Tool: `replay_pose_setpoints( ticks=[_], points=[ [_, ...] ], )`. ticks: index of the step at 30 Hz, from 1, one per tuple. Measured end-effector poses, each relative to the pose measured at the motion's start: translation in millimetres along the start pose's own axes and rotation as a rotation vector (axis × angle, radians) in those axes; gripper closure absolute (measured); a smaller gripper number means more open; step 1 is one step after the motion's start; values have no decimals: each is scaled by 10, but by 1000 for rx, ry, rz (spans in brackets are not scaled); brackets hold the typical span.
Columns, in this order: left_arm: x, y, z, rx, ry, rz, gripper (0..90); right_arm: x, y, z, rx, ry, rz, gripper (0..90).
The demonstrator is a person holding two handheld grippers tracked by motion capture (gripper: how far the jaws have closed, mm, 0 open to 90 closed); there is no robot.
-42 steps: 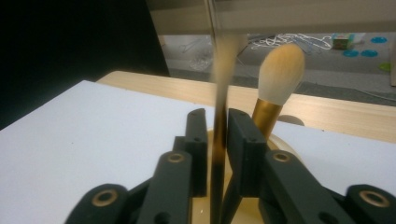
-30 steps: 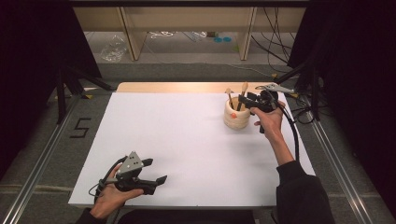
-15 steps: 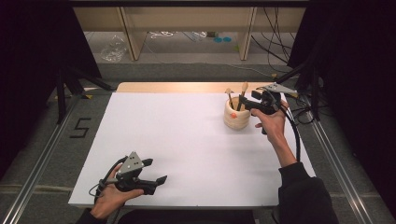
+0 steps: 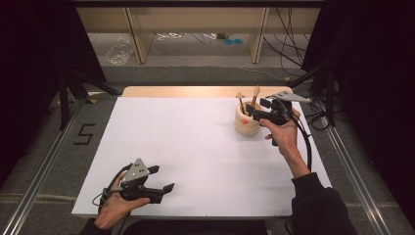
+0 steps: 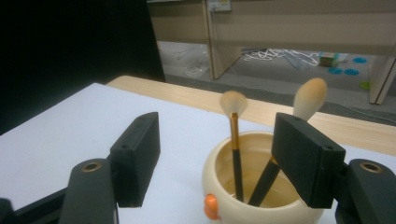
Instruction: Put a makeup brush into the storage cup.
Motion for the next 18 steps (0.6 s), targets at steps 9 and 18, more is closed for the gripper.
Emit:
replay_pose_setpoints(
  ticks=[9, 18],
  points=[
    [7, -18, 12, 10, 1, -1, 185, -1, 77, 160, -19, -43, 4, 303],
    [-1, -14, 18, -15, -1, -10, 184, -13, 145, 320, -34, -83, 19, 282]
  ],
)
Point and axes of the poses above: each handheld gripper's, and its own axes: x roughly forward along the jaws, y roughly out of its underside, z roughly to its left, the point moved 6 cm from there along x, roughly forward along the jaws, and after that the axes turned 9 degrees about -x, right-handed, at the moved point
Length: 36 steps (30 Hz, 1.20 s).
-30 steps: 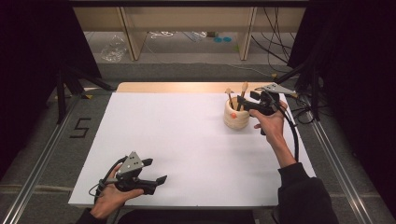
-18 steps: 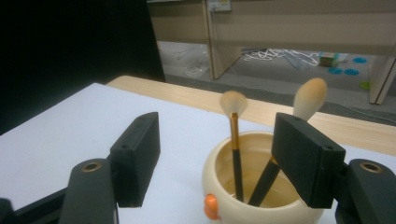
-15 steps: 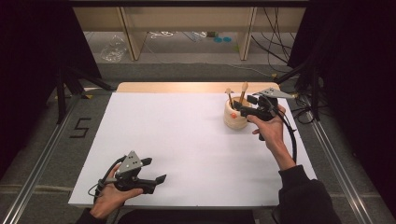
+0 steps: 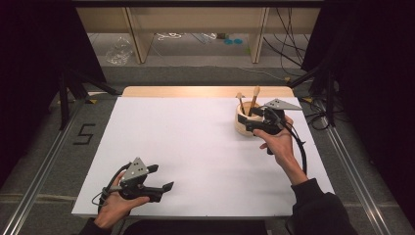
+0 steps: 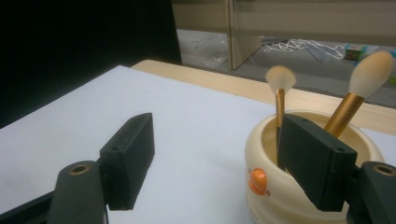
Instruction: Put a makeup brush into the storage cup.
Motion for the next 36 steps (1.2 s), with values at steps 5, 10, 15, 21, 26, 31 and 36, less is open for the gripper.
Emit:
replay_pose_setpoints(
  ticks=[5, 10, 15, 21, 26, 31, 36],
  points=[
    [1, -2, -3, 5, 0, 0, 184, -28, 24, 59, -12, -11, 4, 280],
    [-15, 0, 7, -7, -8, -4, 184, -80, 59, 122, -15, -13, 10, 276],
    [-14, 2, 5, 0, -7, -2, 184, -138, 146, 203, -18, -34, 26, 273],
    [-22, -7, 17, 6, -10, -7, 184, -220, 228, 314, -20, -48, 25, 248],
    [-16, -6, 6, -8, -2, -12, 184, -299, 250, 446, -19, -81, 8, 236],
    [-21, -11, 10, 14, -8, -9, 184, -335, 295, 519, -20, -92, 13, 236],
    [-17, -8, 6, -8, -3, -13, 184, -343, 341, 586, -29, -106, 12, 237]
  ],
)
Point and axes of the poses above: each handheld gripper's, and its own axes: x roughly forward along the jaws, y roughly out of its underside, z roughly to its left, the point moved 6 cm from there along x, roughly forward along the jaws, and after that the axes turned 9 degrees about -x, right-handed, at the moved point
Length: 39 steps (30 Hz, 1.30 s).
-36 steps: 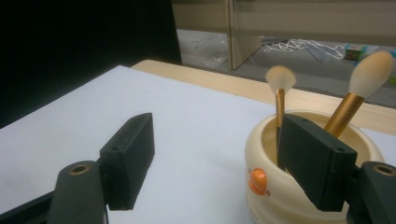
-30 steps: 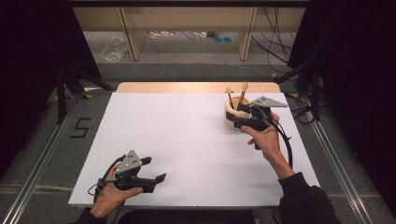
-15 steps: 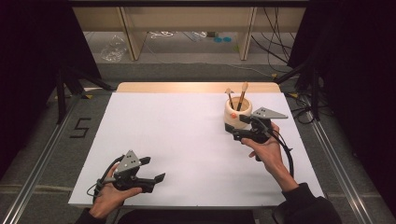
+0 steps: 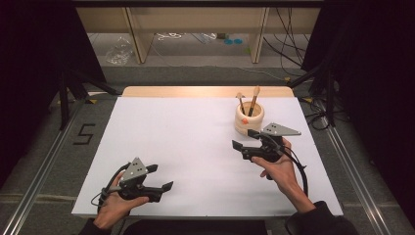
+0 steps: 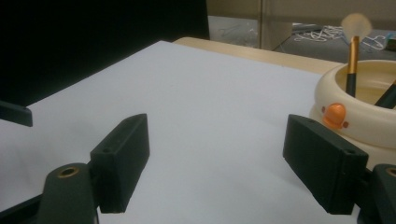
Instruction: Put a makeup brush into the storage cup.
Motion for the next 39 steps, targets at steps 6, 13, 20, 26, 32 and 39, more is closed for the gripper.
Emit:
replay_pose_setpoints(
  ticks=[6, 13, 20, 26, 32, 39],
  points=[
    [-2, -2, 0, 2, -1, 0, 184, -19, 46, 103, 1, -25, 14, 237],
    [-3, 2, 1, 3, -8, 4, 184, -52, 97, 188, -4, -43, 25, 238],
    [-2, 0, -1, 8, 0, 3, 184, -60, 162, 245, -9, -49, 29, 233],
    [-1, 0, -1, 7, 0, 2, 184, -92, 222, 286, -8, -52, 51, 210],
    [-3, 0, -1, 10, -6, 5, 183, -116, 284, 310, -13, -37, 69, 163],
    [-1, 2, 0, 10, -6, 6, 183, -164, 329, 382, -34, -36, 71, 161]
  ],
)
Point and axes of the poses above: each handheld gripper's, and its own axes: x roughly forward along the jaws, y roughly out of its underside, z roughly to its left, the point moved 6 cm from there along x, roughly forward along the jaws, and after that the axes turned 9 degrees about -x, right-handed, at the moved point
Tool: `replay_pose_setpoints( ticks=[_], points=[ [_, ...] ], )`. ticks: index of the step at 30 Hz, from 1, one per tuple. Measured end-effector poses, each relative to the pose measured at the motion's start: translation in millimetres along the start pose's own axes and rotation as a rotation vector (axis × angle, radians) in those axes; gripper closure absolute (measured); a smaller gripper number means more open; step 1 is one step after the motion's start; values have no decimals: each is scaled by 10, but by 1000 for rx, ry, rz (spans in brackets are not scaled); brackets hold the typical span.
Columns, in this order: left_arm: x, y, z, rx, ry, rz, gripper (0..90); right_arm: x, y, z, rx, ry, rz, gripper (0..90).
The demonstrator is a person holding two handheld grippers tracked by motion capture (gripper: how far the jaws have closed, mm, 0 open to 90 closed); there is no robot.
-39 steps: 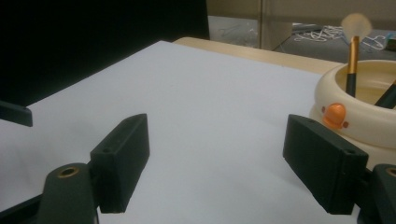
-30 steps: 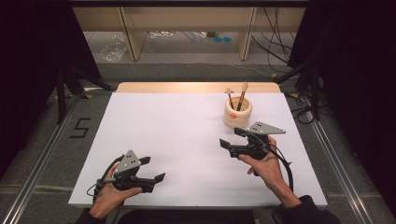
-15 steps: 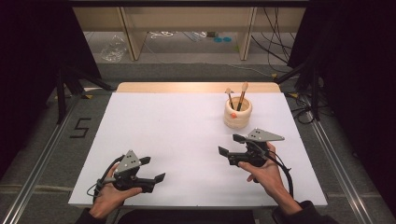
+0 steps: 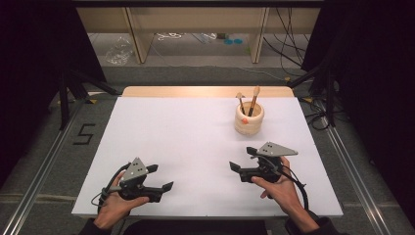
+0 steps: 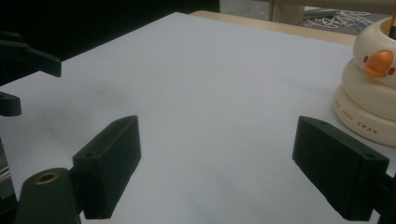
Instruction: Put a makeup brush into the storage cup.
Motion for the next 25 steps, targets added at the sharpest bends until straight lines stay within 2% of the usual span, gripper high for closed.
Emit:
replay_pose_setpoints(
  ticks=[5, 9, 14, 15, 17, 25],
  points=[
    [2, 0, 1, -8, 5, -5, 183, -29, 47, 40, -3, -4, 12, 162],
    [-4, -8, 1, 17, 2, -1, 183, -47, 67, 54, 2, -9, 9, 162],
    [-2, -8, 8, 13, 0, -1, 183, -45, 82, 49, 3, -7, 5, 162],
    [-1, -4, 1, -4, -2, -2, 183, -40, 83, 53, 7, -12, 0, 161],
    [-1, -8, 1, 3, 1, -2, 183, -44, 94, 40, 3, 0, 14, 162],
    [9, -13, 1, -4, -1, -2, 183, -28, 107, 25, -1, 8, 14, 161]
  ],
)
Point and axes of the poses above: each handheld gripper's, and its own axes: x roughly forward along the jaws, y roughly out of its underside, z roughly to its left, the point moved 6 cm from there along x, roughly forward along the jaws, and after that the axes turned 9 degrees about -x, right-handed, at the moved point
